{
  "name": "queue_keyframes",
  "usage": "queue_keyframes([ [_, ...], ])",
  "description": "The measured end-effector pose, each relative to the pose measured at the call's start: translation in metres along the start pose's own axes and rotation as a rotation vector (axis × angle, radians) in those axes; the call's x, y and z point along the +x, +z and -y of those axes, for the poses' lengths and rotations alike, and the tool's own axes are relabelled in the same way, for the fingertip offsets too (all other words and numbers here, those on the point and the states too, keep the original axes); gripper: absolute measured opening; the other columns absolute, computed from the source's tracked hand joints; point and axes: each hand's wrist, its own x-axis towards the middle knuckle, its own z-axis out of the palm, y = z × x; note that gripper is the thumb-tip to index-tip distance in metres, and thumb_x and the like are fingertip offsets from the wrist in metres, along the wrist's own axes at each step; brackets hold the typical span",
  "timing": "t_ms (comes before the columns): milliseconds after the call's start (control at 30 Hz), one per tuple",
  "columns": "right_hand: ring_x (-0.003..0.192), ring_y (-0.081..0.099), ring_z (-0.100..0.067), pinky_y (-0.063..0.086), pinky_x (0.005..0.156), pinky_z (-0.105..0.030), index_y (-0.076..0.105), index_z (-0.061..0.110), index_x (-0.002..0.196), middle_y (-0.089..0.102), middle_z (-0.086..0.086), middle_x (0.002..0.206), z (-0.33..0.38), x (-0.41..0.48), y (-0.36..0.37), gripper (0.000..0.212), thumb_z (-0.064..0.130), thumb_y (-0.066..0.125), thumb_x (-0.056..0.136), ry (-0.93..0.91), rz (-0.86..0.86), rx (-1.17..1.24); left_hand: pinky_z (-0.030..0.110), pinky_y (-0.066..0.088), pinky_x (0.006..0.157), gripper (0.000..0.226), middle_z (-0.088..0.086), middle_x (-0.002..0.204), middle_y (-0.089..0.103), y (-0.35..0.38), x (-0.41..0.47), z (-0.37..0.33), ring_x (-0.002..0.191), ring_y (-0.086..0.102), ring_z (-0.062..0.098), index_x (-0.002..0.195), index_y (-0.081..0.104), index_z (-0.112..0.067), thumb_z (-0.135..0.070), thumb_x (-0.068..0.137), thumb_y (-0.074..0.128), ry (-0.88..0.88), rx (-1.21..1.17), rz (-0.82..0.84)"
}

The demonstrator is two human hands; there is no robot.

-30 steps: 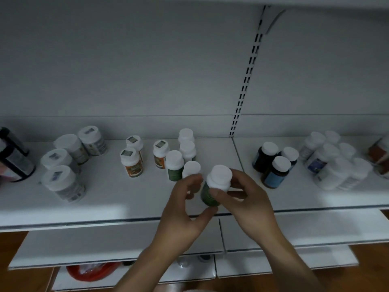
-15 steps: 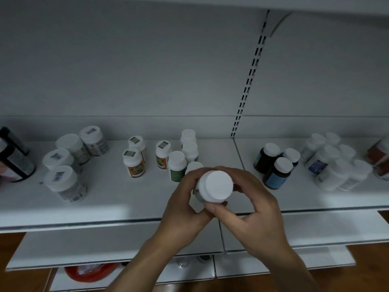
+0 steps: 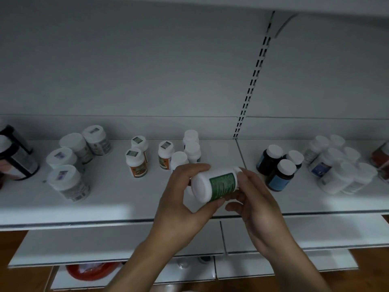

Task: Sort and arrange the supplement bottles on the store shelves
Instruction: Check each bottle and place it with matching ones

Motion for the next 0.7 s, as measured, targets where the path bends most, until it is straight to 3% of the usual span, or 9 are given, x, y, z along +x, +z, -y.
queue_keyframes([
  [133, 0.09, 0.059, -0.028, 0.047, 0.073, -0.038, 0.066, 0.007, 0.116, 0.066, -0.026, 0.107, -0.004, 0.0, 0.001, 0.042, 0.04, 0.059, 0.09, 0.119, 0.072, 0.159, 0.012, 0.04, 0.096, 0.061, -0.022, 0.124, 0.058, 0.003, -0.001, -0.008, 0.119, 0.055, 0.006, 0.12, 0.052, -0.048, -0.029, 0.07, 0.082, 0.042, -0.078, 0.001],
  [333, 0.086, 0.068, -0.023, 0.053, 0.062, -0.03, 0.077, 0.016, 0.092, 0.07, -0.012, 0.096, -0.008, -0.006, 0.008, 0.04, 0.022, 0.038, 0.094, 0.204, 0.243, 0.436, 0.007, 0.039, 0.092, 0.057, -0.017, 0.122, 0.06, 0.007, 0.001, -0.018, 0.119, 0.055, 0.005, 0.123, 0.056, -0.034, -0.026, 0.072, 0.08, 0.125, -0.077, 0.086],
  [567, 0.088, 0.069, -0.023, 0.054, 0.061, -0.029, 0.078, 0.015, 0.093, 0.071, -0.01, 0.097, -0.006, -0.009, 0.009, 0.039, 0.02, 0.039, 0.093, 0.194, 0.219, 0.456, 0.008, 0.04, 0.092, 0.056, -0.019, 0.122, 0.058, 0.007, 0.0, -0.018, 0.119, 0.054, 0.006, 0.124, 0.056, -0.034, -0.026, 0.074, 0.078, 0.141, -0.079, 0.09],
  [700, 0.093, 0.062, -0.029, 0.052, 0.071, -0.035, 0.071, 0.009, 0.109, 0.067, -0.018, 0.106, -0.007, -0.005, 0.003, 0.034, 0.031, 0.058, 0.087, 0.124, 0.104, 0.373, 0.02, 0.042, 0.102, 0.06, -0.015, 0.129, 0.058, 0.003, -0.002, -0.012, 0.124, 0.054, 0.012, 0.128, 0.049, -0.038, -0.023, 0.075, 0.074, 0.119, -0.12, 0.09],
])
